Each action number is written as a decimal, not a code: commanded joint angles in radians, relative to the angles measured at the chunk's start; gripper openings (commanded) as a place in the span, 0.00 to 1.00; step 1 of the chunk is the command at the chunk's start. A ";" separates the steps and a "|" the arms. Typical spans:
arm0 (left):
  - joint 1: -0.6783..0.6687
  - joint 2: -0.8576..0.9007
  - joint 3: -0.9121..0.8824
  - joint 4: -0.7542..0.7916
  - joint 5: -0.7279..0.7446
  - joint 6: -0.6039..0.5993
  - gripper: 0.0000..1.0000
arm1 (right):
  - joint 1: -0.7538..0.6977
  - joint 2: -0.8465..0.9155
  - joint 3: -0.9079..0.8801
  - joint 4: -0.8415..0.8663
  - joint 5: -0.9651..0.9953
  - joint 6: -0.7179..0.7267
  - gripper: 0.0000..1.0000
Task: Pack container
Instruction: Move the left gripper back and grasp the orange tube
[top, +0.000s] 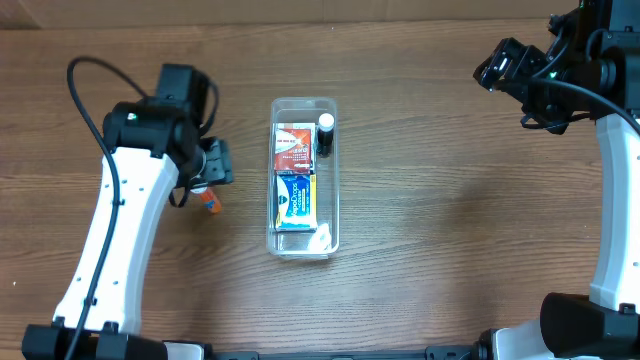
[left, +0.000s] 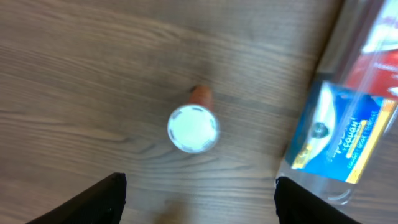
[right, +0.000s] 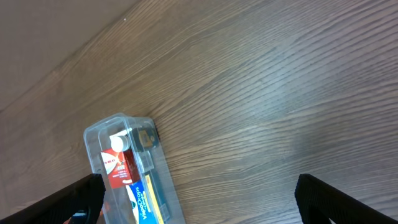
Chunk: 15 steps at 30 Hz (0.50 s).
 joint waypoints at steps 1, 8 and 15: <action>0.097 -0.008 -0.097 0.051 0.110 0.164 0.76 | -0.002 -0.002 0.007 0.003 -0.005 -0.003 1.00; 0.095 -0.008 -0.213 0.143 0.099 0.211 0.73 | -0.002 -0.002 0.007 0.003 -0.005 -0.003 1.00; 0.095 0.019 -0.239 0.219 0.080 0.215 0.69 | -0.002 -0.002 0.007 0.003 -0.005 -0.003 1.00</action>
